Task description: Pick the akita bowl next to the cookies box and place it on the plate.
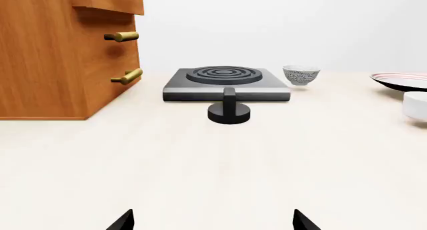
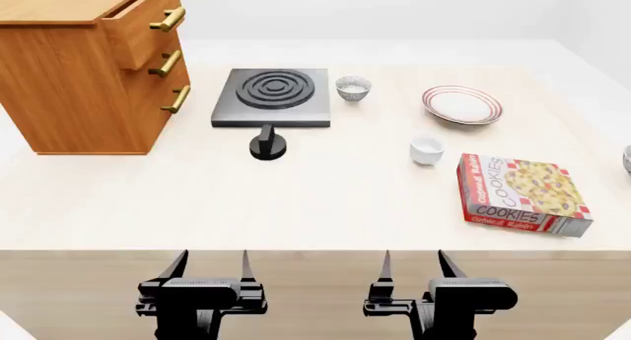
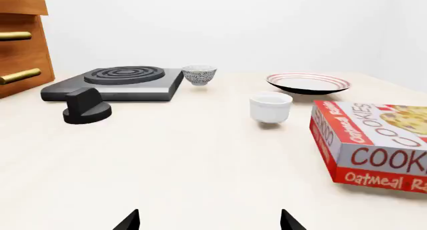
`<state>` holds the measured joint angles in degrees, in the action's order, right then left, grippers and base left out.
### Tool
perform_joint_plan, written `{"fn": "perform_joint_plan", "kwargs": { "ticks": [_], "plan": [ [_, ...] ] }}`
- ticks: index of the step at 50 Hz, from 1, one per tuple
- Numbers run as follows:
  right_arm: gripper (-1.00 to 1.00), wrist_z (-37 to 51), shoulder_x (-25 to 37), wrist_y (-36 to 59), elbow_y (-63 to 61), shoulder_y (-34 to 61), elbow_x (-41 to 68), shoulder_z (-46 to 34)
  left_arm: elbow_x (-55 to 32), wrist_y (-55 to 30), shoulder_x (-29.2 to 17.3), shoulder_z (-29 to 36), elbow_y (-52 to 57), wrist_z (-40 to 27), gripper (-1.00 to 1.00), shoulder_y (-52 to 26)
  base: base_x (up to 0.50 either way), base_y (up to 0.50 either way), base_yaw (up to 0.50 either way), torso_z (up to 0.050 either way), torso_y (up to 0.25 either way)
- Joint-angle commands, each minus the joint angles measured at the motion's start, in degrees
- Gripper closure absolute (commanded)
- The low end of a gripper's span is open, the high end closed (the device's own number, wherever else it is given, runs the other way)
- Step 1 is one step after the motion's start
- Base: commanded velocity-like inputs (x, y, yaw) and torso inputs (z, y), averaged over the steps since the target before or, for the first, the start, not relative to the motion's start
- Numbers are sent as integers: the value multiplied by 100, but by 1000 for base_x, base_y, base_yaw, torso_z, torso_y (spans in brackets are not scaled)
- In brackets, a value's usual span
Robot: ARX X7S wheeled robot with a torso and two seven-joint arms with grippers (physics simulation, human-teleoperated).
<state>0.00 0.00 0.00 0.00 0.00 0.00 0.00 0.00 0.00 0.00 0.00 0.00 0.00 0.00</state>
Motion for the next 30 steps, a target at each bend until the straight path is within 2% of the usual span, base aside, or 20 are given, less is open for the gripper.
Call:
{"fn": "perform_joint_plan", "kwargs": {
  "ticks": [1,22,23,24,25,30],
  "plan": [
    [-100,120,86,-22,9,4,106,-100,-93,-24,-91,98,30,-110,-100,3,0,0,0,0,0],
    [-100,448,358,-4,90,19,399,-415,-381,-194,-383,406,24,-410,-100,-61,0,0,0,0,0],
    [-100,448,358,-4,90,19,399,-415,-381,-194,-383,406,24,-410,-100,-61,0,0,0,0,0],
    [-100,115,66,191,-385,72,286,203,237,-414,-137,78,6,-91,-100,-123,0,0,0,0,0],
    [-100,126,78,47,48,-3,113,-80,-44,-243,-78,61,37,-69,-100,-52,0,0,0,0,0],
    [-100,257,183,66,83,24,237,-193,-137,-327,-174,179,46,-258,-100,-67,0,0,0,0,0]
  ]
}}
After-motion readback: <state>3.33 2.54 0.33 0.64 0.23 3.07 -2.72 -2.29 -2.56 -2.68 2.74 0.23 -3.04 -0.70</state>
